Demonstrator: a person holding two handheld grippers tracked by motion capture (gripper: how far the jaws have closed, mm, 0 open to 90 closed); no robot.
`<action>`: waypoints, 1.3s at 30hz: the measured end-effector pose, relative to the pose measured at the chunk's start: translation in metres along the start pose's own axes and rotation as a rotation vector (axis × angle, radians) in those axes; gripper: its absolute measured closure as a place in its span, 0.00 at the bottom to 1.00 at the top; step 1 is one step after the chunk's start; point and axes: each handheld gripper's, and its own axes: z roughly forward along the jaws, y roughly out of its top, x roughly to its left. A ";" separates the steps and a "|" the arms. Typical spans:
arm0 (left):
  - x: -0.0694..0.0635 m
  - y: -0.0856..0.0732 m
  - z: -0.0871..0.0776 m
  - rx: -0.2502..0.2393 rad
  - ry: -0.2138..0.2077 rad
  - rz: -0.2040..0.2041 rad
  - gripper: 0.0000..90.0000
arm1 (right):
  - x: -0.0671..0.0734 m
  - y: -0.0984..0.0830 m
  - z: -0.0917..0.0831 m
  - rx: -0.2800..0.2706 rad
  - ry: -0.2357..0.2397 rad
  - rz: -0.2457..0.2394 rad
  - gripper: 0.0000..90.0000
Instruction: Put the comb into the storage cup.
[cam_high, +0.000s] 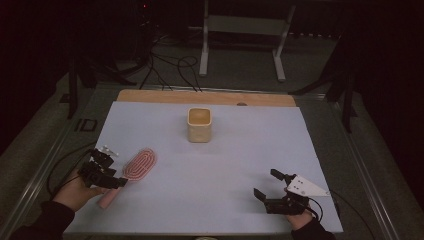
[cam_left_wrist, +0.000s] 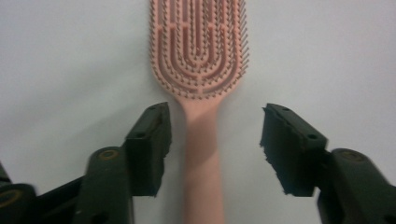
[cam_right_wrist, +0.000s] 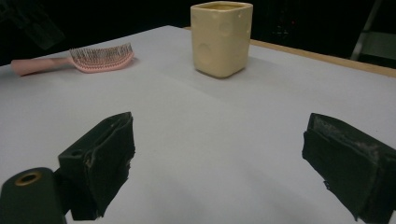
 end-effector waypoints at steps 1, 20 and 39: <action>-0.001 0.001 0.001 0.009 0.001 0.005 0.41 | 0.000 0.000 0.000 0.004 0.001 -0.004 0.10; 0.004 0.004 0.021 0.100 -0.001 -0.015 0.01 | 0.001 0.000 0.000 0.005 0.000 -0.009 0.10; 0.012 0.005 0.035 0.144 -0.005 -0.005 0.39 | 0.000 0.000 0.000 0.002 0.003 -0.003 0.10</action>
